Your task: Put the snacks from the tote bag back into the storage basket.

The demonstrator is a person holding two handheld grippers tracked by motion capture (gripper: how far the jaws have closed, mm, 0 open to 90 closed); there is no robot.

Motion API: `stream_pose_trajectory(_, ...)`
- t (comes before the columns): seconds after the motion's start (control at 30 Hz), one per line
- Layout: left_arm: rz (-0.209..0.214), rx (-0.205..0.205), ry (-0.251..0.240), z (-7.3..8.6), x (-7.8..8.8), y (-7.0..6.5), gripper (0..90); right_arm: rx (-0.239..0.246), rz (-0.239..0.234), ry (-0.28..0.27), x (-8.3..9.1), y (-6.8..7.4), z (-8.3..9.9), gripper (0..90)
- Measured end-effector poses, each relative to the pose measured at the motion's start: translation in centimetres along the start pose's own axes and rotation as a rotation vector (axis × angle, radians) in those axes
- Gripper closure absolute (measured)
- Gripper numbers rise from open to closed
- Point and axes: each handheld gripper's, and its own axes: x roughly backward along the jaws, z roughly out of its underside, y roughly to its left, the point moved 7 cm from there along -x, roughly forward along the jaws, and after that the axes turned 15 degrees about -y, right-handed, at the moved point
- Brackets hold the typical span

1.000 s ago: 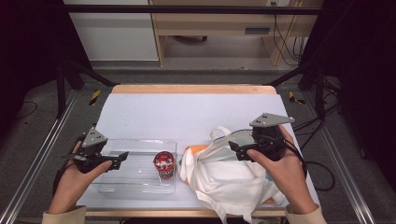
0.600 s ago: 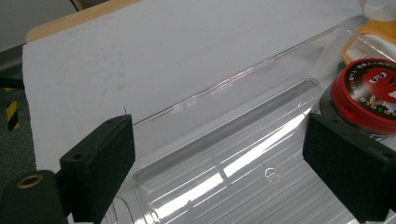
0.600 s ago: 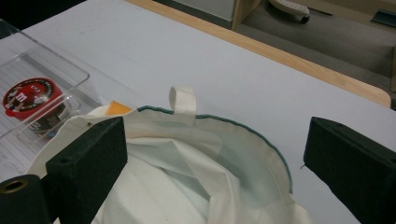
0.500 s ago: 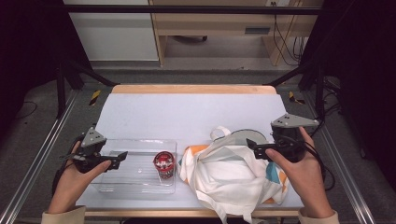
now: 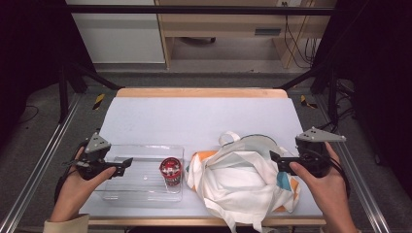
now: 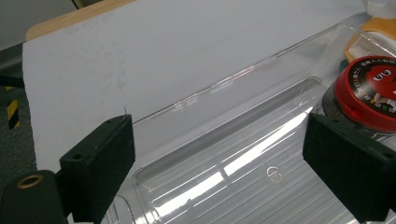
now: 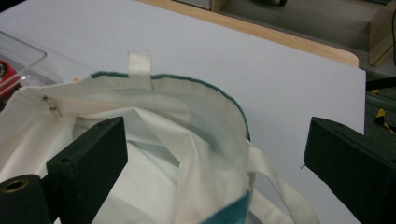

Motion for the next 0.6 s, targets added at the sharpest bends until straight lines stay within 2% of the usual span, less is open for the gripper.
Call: stream_pose_trajectory(0.6,0.002,-0.006,0.005,0.1,0.0,0.0,9.3,-0.065,0.061,0.010,1.0,-2.4,4.0,6.6)
